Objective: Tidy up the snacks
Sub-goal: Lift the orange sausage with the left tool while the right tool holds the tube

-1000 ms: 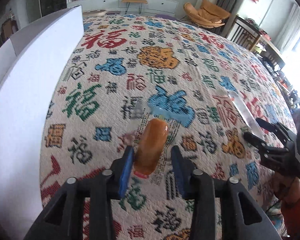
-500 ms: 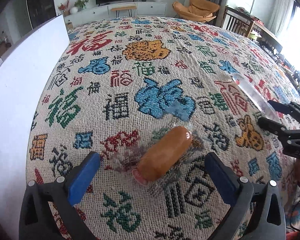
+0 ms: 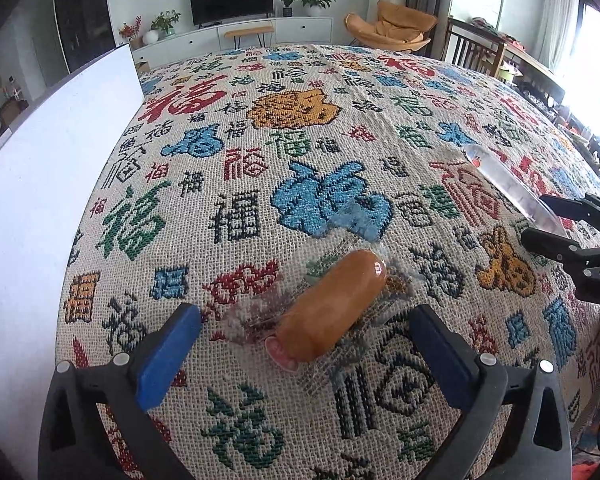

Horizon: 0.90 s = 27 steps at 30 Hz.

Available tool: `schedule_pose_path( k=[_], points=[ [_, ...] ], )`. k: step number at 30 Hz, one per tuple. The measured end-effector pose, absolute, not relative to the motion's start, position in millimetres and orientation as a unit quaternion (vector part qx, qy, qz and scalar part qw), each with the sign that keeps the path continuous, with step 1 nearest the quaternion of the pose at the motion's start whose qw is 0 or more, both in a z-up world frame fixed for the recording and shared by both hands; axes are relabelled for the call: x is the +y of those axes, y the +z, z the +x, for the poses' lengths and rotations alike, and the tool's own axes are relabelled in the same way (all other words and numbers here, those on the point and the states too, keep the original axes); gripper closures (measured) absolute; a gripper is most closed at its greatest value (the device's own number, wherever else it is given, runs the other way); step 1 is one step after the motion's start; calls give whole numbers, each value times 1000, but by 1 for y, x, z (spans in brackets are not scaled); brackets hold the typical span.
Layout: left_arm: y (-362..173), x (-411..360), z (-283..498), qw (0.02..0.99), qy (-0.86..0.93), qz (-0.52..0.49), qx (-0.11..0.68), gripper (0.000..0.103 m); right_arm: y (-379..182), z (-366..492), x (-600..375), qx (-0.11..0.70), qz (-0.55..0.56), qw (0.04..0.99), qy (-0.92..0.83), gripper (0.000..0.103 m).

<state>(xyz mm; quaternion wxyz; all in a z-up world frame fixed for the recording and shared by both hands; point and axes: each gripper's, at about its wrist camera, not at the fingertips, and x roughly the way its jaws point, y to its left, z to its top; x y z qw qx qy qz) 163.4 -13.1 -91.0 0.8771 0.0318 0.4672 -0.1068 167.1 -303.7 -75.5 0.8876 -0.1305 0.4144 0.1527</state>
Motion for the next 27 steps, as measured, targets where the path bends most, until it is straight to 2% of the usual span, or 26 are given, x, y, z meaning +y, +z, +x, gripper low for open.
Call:
schedule_pose_path(
  k=[7, 10, 13, 17, 23, 26, 27],
  points=[
    [-90, -12, 163, 873, -120, 37, 471, 0, -76, 167, -304, 415, -130, 888, 153, 29],
    [-87, -7, 165, 852, -179, 59, 489, 0, -76, 167, -305, 415, -130, 888, 153, 28],
    [-79, 7, 177, 821, -231, 39, 520, 0, -76, 168, -305, 415, -129, 888, 153, 28],
    [-78, 14, 199, 826, -206, 44, 523, 1, -76, 167, -305, 415, -129, 888, 153, 28],
    [-84, -15, 185, 816, -249, 83, 515, 4, -76, 167, -305, 415, -127, 888, 153, 28],
    [-80, -38, 161, 791, -305, 119, 517, 16, -76, 167, -305, 415, -127, 888, 153, 28],
    [-78, -43, 154, 790, -310, 132, 513, 26, -77, 168, -305, 415, -128, 888, 153, 28]
  ],
)
